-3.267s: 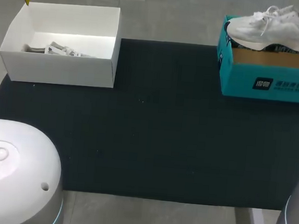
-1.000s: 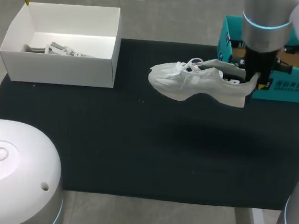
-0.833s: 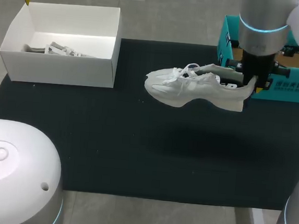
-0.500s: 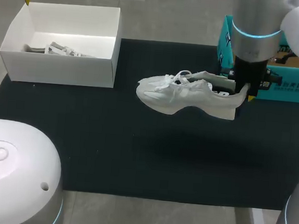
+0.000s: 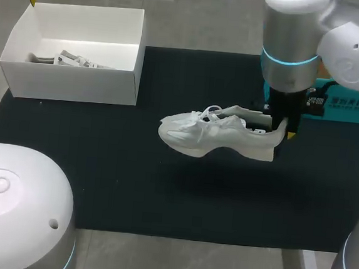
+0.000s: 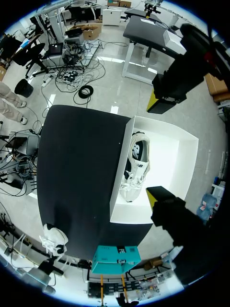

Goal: Take the shoe out of the shoebox, open the shoe tongue, remove and reinsert the insole, then place the shoe into the shoebox

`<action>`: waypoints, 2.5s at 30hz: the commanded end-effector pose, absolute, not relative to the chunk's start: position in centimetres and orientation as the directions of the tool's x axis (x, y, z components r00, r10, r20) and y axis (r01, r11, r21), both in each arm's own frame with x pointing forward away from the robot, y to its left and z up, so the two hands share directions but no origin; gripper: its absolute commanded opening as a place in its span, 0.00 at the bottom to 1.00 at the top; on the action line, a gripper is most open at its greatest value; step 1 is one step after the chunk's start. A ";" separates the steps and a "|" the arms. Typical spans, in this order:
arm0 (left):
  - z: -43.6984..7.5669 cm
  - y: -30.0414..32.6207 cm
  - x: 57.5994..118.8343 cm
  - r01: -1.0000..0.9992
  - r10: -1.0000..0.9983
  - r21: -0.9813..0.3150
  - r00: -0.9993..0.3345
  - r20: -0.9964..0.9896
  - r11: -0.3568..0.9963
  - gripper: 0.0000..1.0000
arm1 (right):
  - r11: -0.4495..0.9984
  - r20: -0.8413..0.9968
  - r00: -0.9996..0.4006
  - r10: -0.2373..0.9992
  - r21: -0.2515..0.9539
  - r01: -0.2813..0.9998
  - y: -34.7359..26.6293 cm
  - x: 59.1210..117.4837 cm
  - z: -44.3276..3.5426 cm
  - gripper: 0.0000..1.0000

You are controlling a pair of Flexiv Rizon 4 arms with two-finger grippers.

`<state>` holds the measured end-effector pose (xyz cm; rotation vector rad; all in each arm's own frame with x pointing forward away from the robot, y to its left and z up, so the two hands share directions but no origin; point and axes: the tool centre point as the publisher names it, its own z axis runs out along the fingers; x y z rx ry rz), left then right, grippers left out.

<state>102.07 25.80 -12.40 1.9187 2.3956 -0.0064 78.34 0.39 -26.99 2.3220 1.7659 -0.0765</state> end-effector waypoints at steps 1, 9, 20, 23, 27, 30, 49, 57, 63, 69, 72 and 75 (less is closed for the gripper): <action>-12.4 25.8 102.0 0.975 0.975 0.043 -0.217 -0.057 0.220 1.00 | -0.256 -0.176 0.277 0.945 0.131 0.958 1.3 79.4 -29.1 0.00; -12.4 25.8 102.0 0.975 0.975 0.043 -0.217 -0.057 0.220 1.00 | -0.251 -0.168 0.271 0.948 0.132 0.959 2.9 79.2 -31.1 0.00; -12.4 25.8 102.0 0.975 0.975 0.043 -0.217 -0.057 0.220 1.00 | -0.299 -0.188 0.322 0.928 0.137 0.944 3.2 77.4 -33.1 0.00; -12.4 25.8 102.0 0.975 0.975 0.043 -0.217 -0.057 0.220 1.00 | -0.324 -0.187 0.349 0.918 0.154 0.934 2.9 77.4 -33.7 0.00; -12.4 25.8 102.0 0.975 0.975 0.043 -0.217 -0.057 0.220 1.00 | -0.350 -0.198 0.378 0.904 0.161 0.923 2.1 77.1 -34.5 0.00; -12.4 25.8 102.0 0.975 0.975 0.043 -0.217 -0.057 0.220 1.00 | -0.364 -0.202 0.393 0.897 0.166 0.916 1.5 76.9 -35.1 0.00; -12.4 25.8 102.0 0.975 0.975 0.043 -0.217 -0.057 0.220 1.00 | -0.381 -0.197 0.403 0.894 0.143 0.914 0.8 75.8 -38.6 0.00; -12.4 25.8 102.0 0.975 0.975 0.043 -0.217 -0.057 0.220 1.00 | -0.392 -0.204 0.414 0.887 0.139 0.909 0.2 76.0 -39.0 0.00; -12.4 25.8 102.0 0.975 0.975 0.043 -0.217 -0.057 0.220 1.00 | -0.386 -0.201 0.408 0.891 0.140 0.912 0.1 76.3 -38.9 0.84; -12.4 25.8 102.0 0.975 0.975 0.043 -0.217 -0.057 0.220 1.00 | -0.359 -0.233 0.384 0.893 0.145 0.922 0.2 76.1 -37.5 1.00; -12.4 25.8 102.0 0.975 0.975 0.043 -0.217 -0.057 0.220 1.00 | -0.353 -0.236 0.385 0.892 0.165 0.921 0.3 76.0 -36.0 1.00; -12.4 25.8 102.0 0.975 0.975 0.043 -0.217 -0.057 0.220 1.00 | -0.351 -0.225 0.390 0.893 0.194 0.916 0.4 76.1 -34.7 1.00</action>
